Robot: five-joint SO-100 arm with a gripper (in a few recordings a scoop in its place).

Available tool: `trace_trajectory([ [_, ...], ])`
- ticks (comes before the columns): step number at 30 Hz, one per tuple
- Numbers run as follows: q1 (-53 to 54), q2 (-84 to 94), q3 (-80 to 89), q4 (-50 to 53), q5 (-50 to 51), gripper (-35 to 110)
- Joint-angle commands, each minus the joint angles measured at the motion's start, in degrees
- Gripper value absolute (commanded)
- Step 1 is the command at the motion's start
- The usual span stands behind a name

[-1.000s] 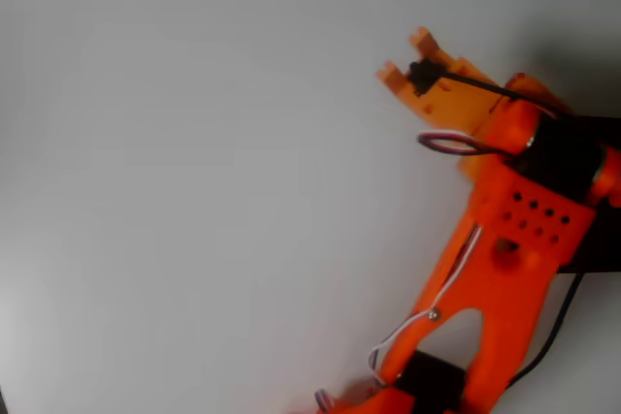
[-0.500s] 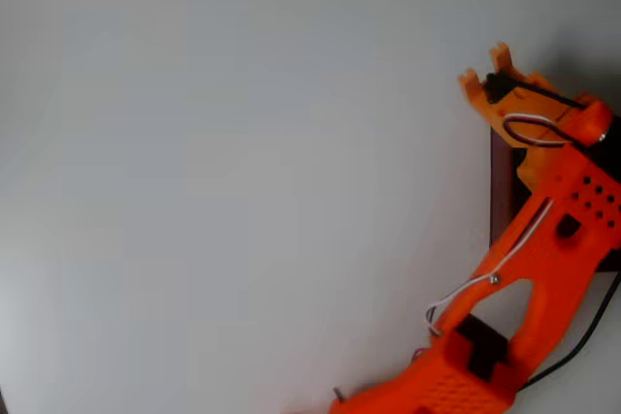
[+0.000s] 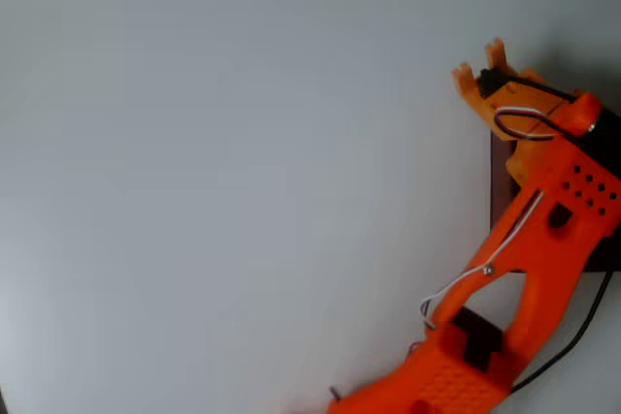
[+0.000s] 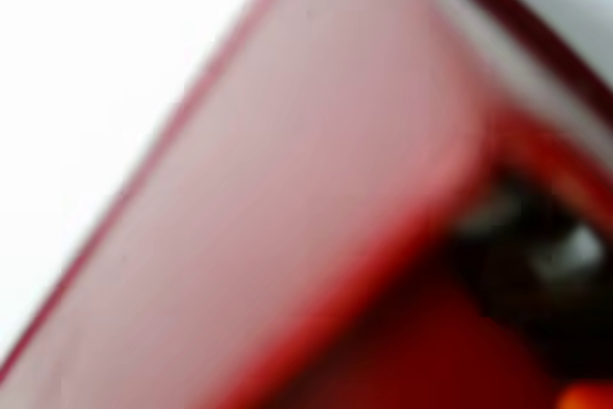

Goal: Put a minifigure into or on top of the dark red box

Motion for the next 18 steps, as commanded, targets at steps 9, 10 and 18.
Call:
trace_trajectory([
  [9,-15.12,37.27,26.63,1.23,4.83,0],
  [10,-17.49,40.08,29.27,1.23,5.63,0],
  [18,-37.62,66.88,55.90,-8.44,13.27,0],
])
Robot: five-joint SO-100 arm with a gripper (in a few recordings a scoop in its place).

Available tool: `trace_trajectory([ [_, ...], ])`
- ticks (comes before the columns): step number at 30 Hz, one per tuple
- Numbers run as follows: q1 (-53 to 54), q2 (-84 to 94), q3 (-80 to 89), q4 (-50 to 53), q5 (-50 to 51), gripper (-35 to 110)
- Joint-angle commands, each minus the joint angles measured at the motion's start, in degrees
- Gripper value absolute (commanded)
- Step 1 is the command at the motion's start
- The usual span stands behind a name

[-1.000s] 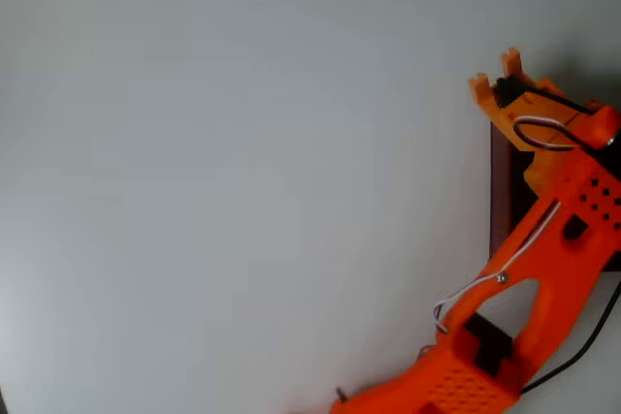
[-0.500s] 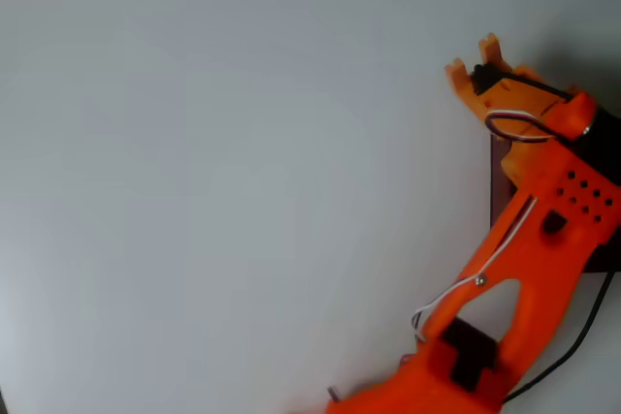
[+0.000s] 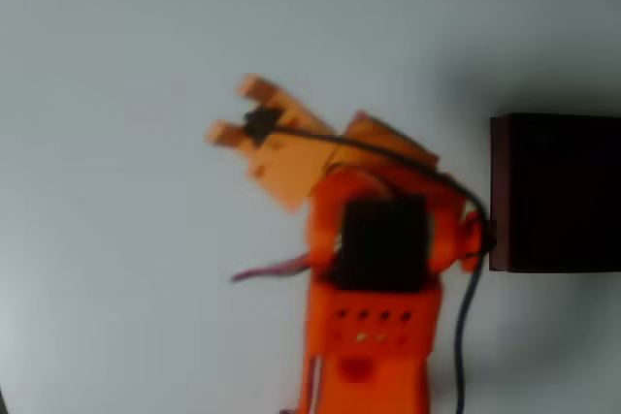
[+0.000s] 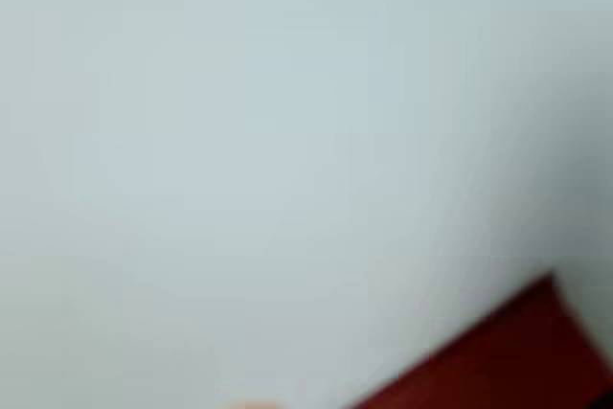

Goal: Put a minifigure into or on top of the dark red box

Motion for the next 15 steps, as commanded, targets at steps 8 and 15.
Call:
trace_trajectory([
  [8,-24.70,39.99,44.91,-24.70,4.75,0],
  [15,-34.72,54.32,66.18,-39.99,-1.58,0],
])
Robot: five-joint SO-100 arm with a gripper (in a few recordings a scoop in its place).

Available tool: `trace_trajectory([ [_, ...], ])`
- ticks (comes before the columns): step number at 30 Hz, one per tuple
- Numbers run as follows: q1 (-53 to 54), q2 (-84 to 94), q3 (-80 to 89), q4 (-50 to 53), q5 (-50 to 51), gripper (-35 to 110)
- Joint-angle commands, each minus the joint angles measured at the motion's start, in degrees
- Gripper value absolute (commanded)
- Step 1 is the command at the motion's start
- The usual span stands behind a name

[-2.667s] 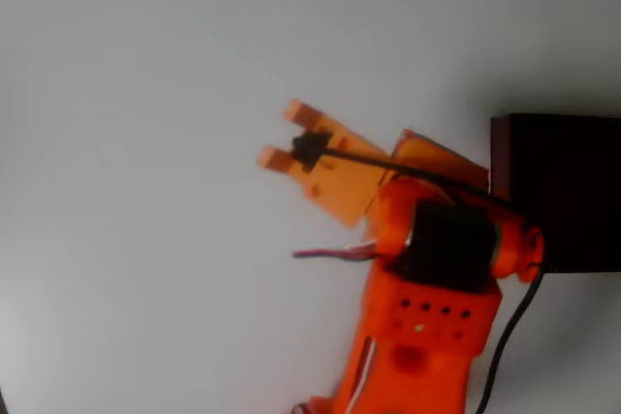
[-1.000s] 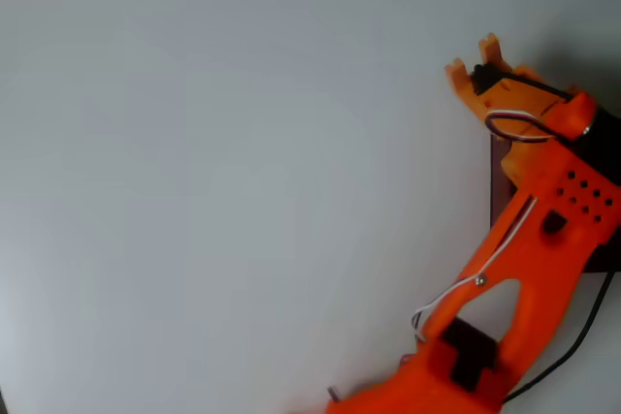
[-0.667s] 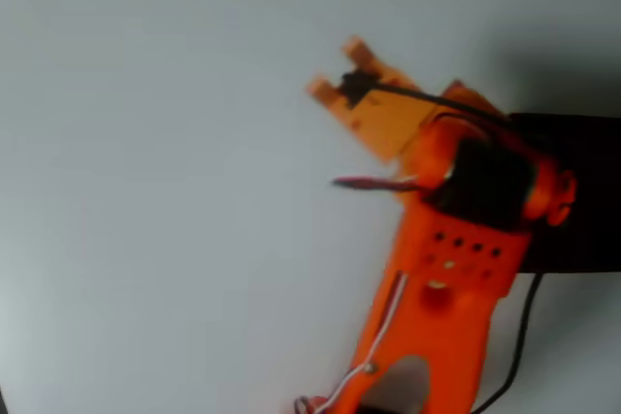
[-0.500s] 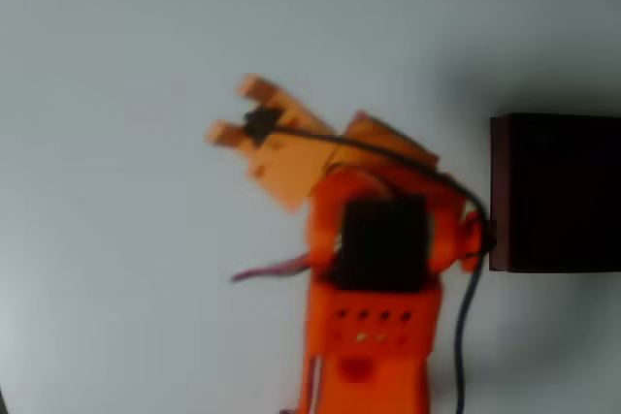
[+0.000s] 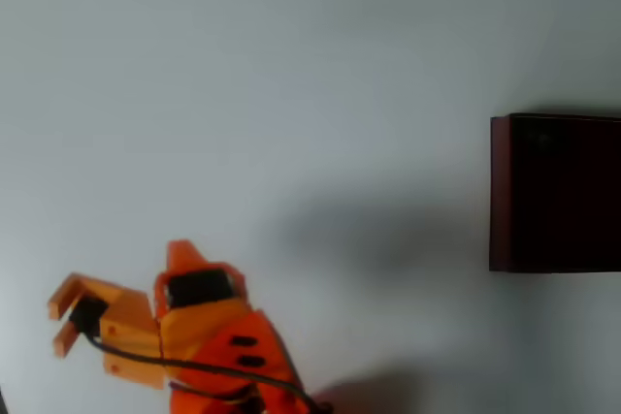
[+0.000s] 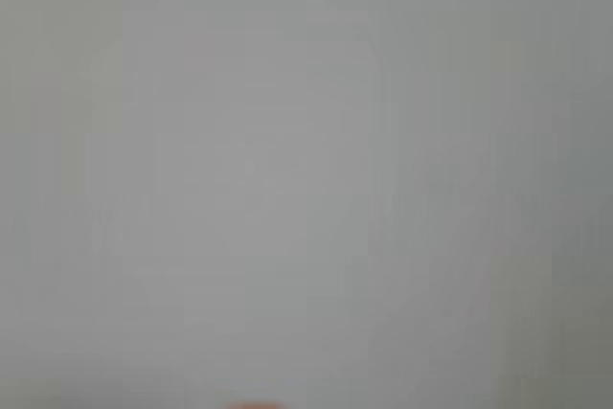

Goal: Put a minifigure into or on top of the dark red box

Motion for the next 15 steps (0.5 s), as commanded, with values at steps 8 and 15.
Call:
trace_trajectory([
  [8,-6.06,33.22,23.55,-0.35,-2.72,0],
  [15,-7.73,45.70,28.48,8.70,-6.06,0],
])
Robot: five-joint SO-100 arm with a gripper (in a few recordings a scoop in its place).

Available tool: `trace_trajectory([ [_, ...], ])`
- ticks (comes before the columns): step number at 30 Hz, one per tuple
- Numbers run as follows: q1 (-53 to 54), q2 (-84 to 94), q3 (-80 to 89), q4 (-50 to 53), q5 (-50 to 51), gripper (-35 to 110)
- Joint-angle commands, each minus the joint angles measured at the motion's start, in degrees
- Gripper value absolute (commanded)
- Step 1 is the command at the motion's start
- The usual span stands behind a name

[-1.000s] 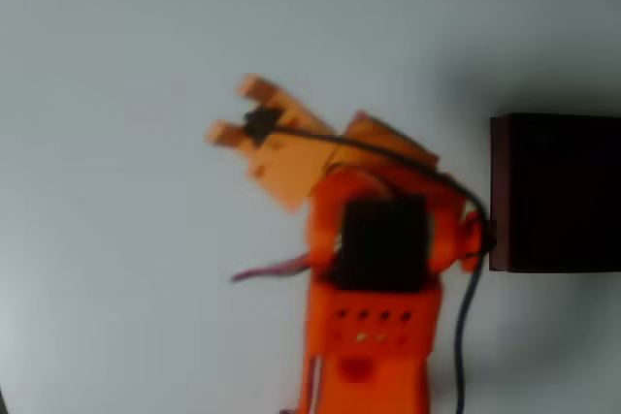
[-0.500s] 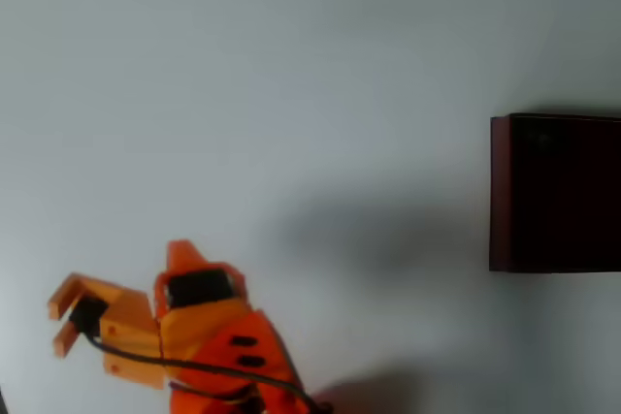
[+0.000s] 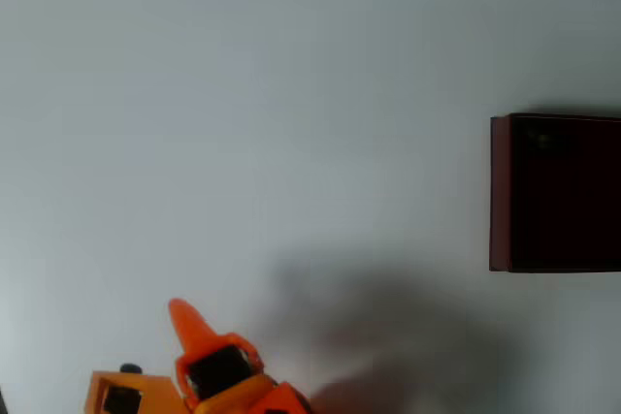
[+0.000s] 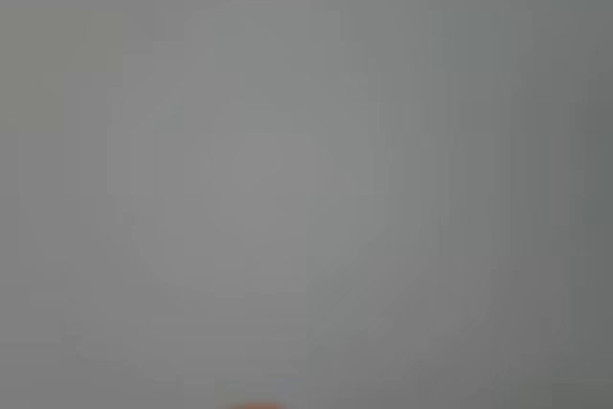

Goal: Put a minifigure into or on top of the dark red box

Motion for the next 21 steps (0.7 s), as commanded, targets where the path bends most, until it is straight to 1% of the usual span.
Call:
trace_trajectory([
  [1,-2.02,2.72,0.97,4.75,-0.44,0],
  [4,-5.62,2.81,2.46,6.50,-1.85,0],
  [6,-6.59,2.81,5.19,4.75,-1.23,0],
  [9,-8.61,2.81,8.53,2.29,-3.25,0],
  [11,-10.20,2.81,8.53,3.60,-10.37,0],
  [13,-11.69,2.81,9.32,6.24,-9.58,0],
  [15,-12.04,2.81,9.84,6.59,-5.98,0],
  [19,-13.71,2.81,9.76,6.77,-7.29,0],
  [21,-15.56,2.81,10.02,5.80,-12.04,0],
])
